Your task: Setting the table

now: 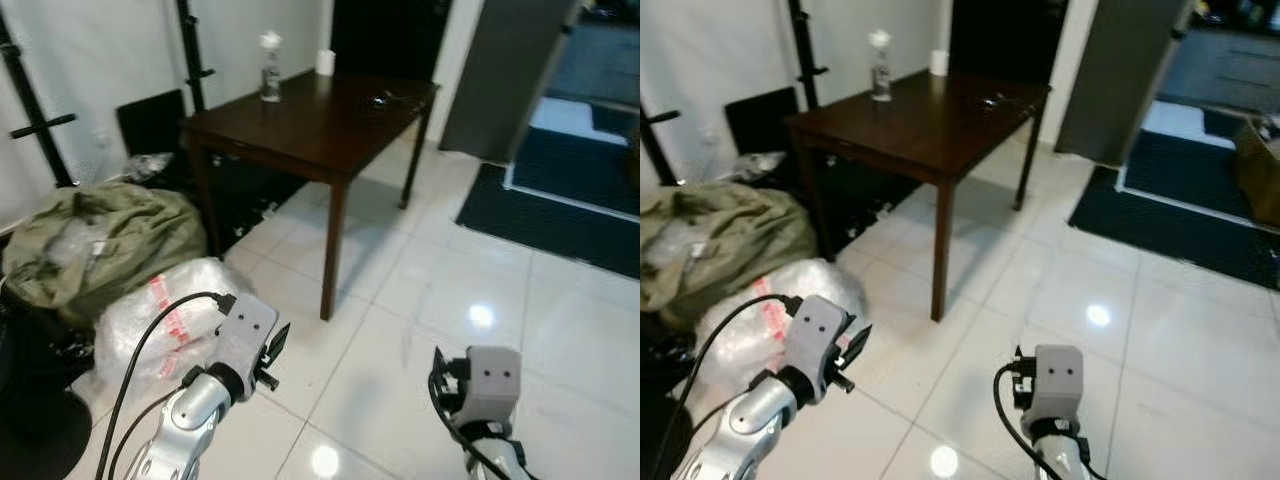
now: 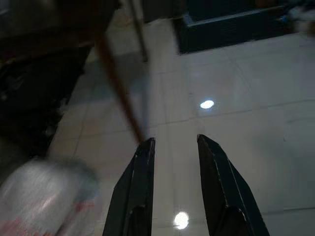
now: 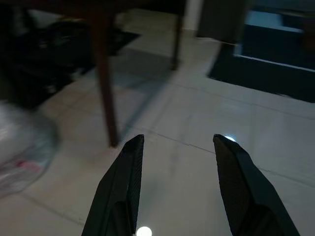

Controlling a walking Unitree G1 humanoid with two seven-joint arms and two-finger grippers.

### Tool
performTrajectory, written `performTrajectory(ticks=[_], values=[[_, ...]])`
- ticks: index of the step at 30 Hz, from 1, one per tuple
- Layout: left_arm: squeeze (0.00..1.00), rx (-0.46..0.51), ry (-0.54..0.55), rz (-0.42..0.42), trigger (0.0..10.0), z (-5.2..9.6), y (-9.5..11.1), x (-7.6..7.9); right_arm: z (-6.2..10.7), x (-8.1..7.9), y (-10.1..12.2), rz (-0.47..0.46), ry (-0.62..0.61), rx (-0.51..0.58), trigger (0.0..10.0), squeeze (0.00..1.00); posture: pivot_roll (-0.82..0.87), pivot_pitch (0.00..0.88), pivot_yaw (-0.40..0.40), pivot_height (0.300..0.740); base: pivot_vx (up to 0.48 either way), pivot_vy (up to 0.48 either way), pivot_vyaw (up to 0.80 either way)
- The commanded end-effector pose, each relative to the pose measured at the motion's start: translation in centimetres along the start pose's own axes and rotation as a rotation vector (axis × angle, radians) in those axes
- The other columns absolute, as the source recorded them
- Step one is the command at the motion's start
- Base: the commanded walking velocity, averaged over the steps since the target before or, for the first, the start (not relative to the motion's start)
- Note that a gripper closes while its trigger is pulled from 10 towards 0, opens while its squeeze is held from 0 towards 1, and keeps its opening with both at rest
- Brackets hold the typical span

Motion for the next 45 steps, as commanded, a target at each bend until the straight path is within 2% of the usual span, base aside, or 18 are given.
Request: performTrajectory(ticks=[1,20,24,31,37,43,45], values=[[0.00,-0.020,-0.007,0.005,10.0,0.1,-0.5,0.3,0.3,0.3,-0.5,0.007,-0.009,-0.021,10.0,0.00,0.02,0.041,0.078,0.740,0.000,0.000,-0.80],[0.00,-0.022,-0.006,0.018,10.0,0.0,-0.5,0.3,0.4,0.3,-0.6,0.007,-0.013,-0.023,10.0,0.00,0.01,0.048,0.081,0.740,0.000,0.000,-0.80],[0.00,-0.015,0.013,0.067,10.0,-0.1,-0.3,0.0,0.4,0.3,-0.5,0.006,-0.015,-0.022,10.0,0.00,0.01,0.050,0.083,0.740,0.000,0.000,-0.80],[0.00,-0.021,0.038,0.083,10.0,-0.1,-0.4,-0.6,0.4,0.3,-0.5,0.005,-0.016,-0.020,10.0,0.00,0.01,0.050,0.082,0.740,0.000,0.000,-0.80],[0.00,-0.021,0.066,0.079,10.0,0.0,-0.4,-1.5,0.3,0.3,-0.5,0.006,-0.013,-0.019,10.0,0.00,0.01,0.049,0.080,0.740,0.000,0.000,-0.80],[0.00,-0.019,0.078,0.073,10.0,0.0,-0.4,-1.8,0.2,0.1,-0.3,0.004,-0.004,-0.012,10.0,0.00,0.01,0.048,0.079,0.740,0.000,0.000,-0.80],[0.00,-0.018,0.136,0.025,10.0,-0.1,-0.6,-2.5,0.1,-0.7,0.5,-0.004,0.040,0.025,10.0,0.00,0.01,0.044,0.079,0.740,0.163,0.000,0.00]])
Point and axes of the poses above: a point about 5 cm out from each wrist's last joint towards the gripper, its own z axis pointing back from the gripper into the wrist, its own y axis along the axis of the wrist's last joint, x = y × z, the point moved 3 cm from there along -z, pointing out of the wrist towards the gripper, and after that the axes turned 9 degrees about z, right-handed, at the moved point
